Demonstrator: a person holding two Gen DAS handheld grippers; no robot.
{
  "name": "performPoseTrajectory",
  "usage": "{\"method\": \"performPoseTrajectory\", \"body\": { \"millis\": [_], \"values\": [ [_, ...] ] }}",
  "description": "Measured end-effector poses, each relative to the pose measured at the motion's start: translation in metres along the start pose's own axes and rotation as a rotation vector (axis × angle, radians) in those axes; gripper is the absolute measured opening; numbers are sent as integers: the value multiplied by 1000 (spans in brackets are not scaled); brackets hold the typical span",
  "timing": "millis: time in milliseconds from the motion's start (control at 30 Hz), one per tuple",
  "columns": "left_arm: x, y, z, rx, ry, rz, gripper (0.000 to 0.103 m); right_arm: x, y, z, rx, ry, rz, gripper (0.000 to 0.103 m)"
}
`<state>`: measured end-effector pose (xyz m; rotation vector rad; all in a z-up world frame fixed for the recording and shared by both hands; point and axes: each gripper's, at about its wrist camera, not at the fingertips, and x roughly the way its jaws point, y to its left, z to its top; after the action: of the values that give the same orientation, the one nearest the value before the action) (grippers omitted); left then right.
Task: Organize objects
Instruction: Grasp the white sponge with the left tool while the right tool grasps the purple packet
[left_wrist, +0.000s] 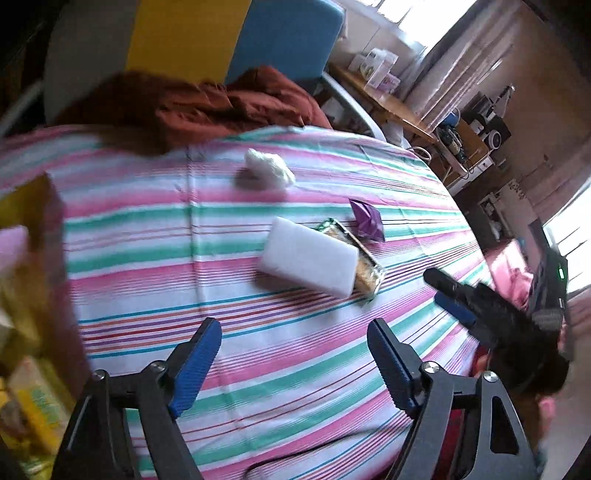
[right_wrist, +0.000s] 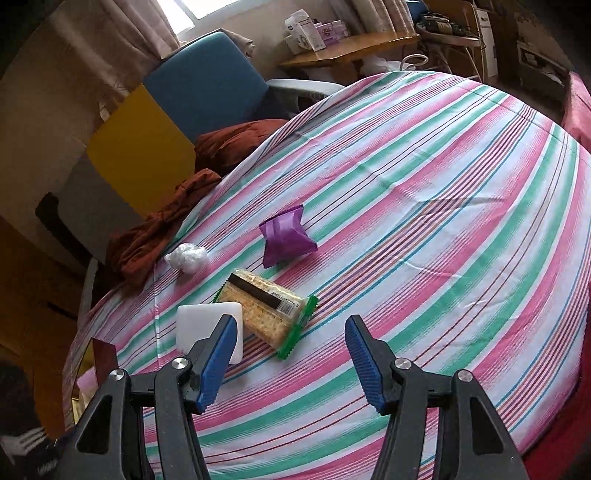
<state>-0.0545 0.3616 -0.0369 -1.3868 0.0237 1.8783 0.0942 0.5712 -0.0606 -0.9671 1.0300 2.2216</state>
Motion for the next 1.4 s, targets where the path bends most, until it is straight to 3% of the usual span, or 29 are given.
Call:
{"method": "performPoseTrajectory", "body": {
  "millis": [200, 333, 533, 600, 700, 800, 900, 1000, 1200, 1333, 1400],
  "values": [
    [50, -5, 22, -148, 110, -71, 81, -1, 1, 1, -1, -3, 22, 62],
    [79, 1, 34, -257, 161, -76, 85, 0, -2, 2, 20, 3, 45, 62],
    [98, 15, 58, -356, 134, -76, 87, 3, -1, 0, 17, 25, 61, 62],
    [93, 19, 69, -370, 88, -85, 87, 4, 0, -1, 17, 30, 65, 62],
    [82, 17, 82, -312, 29, -60, 90, 4, 0, -2, 18, 33, 72, 62],
    [86, 14, 85, -273, 70, 12, 91, 4, 0, -2, 18, 39, 80, 62],
    [95, -4, 82, -144, 114, 125, 91, 5, 1, -2, 18, 45, 83, 62],
    [101, -18, 68, -50, 125, 188, 90, 5, 0, -2, 24, 46, 85, 62],
    [119, -21, 60, -43, 143, 251, 89, 7, 0, -2, 21, 52, 80, 62],
    [116, -25, 51, 78, 105, 303, 73, 9, -4, -1, 32, 57, 75, 62],
    [110, -21, 44, 122, 92, 279, 70, 9, -4, -1, 33, 57, 73, 62]
  ]
}}
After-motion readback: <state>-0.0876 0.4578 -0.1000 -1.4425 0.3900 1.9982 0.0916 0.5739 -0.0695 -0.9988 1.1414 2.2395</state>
